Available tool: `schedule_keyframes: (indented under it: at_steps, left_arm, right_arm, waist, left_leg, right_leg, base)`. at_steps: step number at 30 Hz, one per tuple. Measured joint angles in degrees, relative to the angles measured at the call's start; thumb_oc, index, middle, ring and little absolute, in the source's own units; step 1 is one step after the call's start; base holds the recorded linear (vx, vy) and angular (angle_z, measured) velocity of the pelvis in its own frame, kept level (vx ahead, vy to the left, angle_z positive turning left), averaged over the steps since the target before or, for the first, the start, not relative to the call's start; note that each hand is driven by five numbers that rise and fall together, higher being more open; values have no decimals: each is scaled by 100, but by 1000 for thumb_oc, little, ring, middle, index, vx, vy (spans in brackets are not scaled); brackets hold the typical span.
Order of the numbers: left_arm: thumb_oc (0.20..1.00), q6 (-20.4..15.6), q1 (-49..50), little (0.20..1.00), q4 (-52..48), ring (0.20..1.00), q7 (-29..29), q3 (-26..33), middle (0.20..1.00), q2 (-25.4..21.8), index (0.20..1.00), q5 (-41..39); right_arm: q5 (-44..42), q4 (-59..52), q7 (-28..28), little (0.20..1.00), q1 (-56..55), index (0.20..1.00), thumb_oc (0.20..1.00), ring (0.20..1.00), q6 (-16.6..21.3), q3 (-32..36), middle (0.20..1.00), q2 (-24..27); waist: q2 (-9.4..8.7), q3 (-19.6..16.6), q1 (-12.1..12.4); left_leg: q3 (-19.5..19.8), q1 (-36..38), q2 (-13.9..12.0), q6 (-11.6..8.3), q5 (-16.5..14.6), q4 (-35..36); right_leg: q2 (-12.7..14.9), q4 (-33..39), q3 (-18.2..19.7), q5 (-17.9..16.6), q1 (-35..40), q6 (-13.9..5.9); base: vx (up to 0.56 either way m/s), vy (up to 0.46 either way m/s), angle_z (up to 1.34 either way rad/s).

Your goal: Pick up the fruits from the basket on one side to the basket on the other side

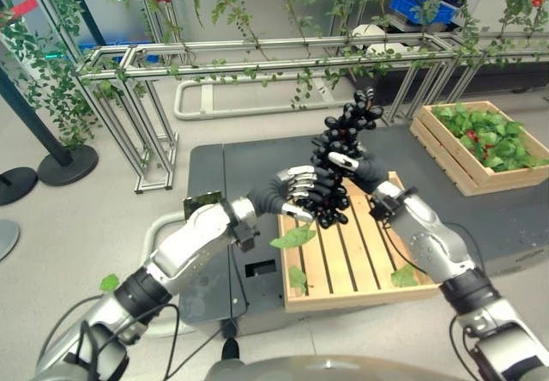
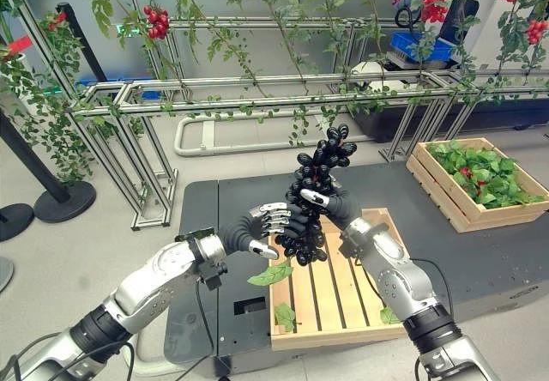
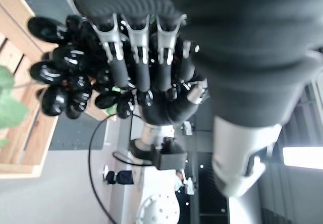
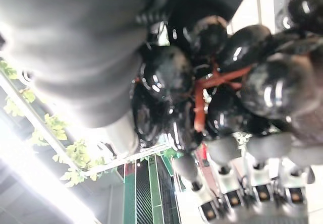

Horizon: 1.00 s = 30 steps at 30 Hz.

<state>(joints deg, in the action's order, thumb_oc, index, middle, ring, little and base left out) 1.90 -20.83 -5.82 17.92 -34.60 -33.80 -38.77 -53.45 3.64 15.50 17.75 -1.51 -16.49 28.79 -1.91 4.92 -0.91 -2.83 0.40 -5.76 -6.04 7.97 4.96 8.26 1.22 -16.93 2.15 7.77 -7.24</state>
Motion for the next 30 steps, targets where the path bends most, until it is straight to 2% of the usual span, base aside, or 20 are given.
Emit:
schedule_keyframes:
  at_steps: [7, 13, 15, 19, 21, 25, 30]
  left_arm:
    - [1000, -88, 1, 1000, 14, 1000, -106, 19, 1000, 163, 1000, 347]
    - [1000, -124, 189, 1000, -68, 1000, -125, 365, 1000, 107, 1000, 463]
    - [1000, -139, 340, 1000, -214, 1000, -100, 588, 1000, 72, 1000, 552]
    - [1000, -174, 678, 1000, -659, 1000, 114, 938, 1000, -472, 1000, 547]
    - [1000, -214, 761, 1000, -687, 1000, 131, 1072, 1000, -519, 1000, 544]
    - [1000, -275, 1446, 1000, -891, 1000, 233, 1916, 1000, -908, 1000, 397]
    - [1000, -377, 1846, 1000, -879, 1000, 154, 2459, 1000, -893, 1000, 298]
  right_arm:
    - [1, -123, 10, 200, 0, 200, 200, 200, -3, -8, 200, -98]
    - [1, -142, 31, 200, -3, 200, 200, 200, -6, -3, 200, -95]
    - [4, -142, 36, 200, -4, 200, 200, 200, -7, 2, 200, -55]
    - [6, -140, 69, 200, -68, 200, 200, 200, -8, 129, 200, 190]
    - [6, -136, 59, 200, -170, 200, 200, 200, -7, 302, 200, 209]
    - [6, -138, 51, 200, -485, 200, 200, 200, 5, 856, 200, 413]
    - [7, -141, 16, 200, -692, 200, 200, 200, 24, 1204, 200, 450]
  waist:
    - [-5, -5, 6]
    - [-11, -27, 2]
    - [-12, -28, 1]
    - [-17, -31, 0]
    - [-23, -35, 26]
    - [-30, -39, 19]
    - [-31, -38, 29]
  left_leg:
    - [-12, 0, 0, 3, -4, 0]
    - [-16, 0, -3, 5, -6, 0]
    - [-17, 0, -1, 6, -7, 1]
    - [-17, 0, -2, 3, -15, 2]
    - [-15, 0, -1, 3, -15, 2]
    - [-13, 0, -1, -1, -27, 3]
    - [-7, -3, 0, -3, -29, 4]
  right_leg:
    - [-2, 30, 10, -16, 5, -1]
    - [-4, 40, 14, -20, 7, 0]
    - [-4, 51, 15, -26, 10, -1]
    - [-5, 58, 20, -28, 12, -1]
    - [-5, 61, 17, -28, 17, -1]
    - [-7, 86, 16, -28, 26, -2]
    - [-13, 127, 7, -42, 46, -5]
  base:
    - [0, 0, 0]
    - [0, 0, 0]
    - [0, 0, 0]
    - [0, 0, 0]
    - [0, 0, 0]
    - [0, 0, 0]
    - [0, 0, 0]
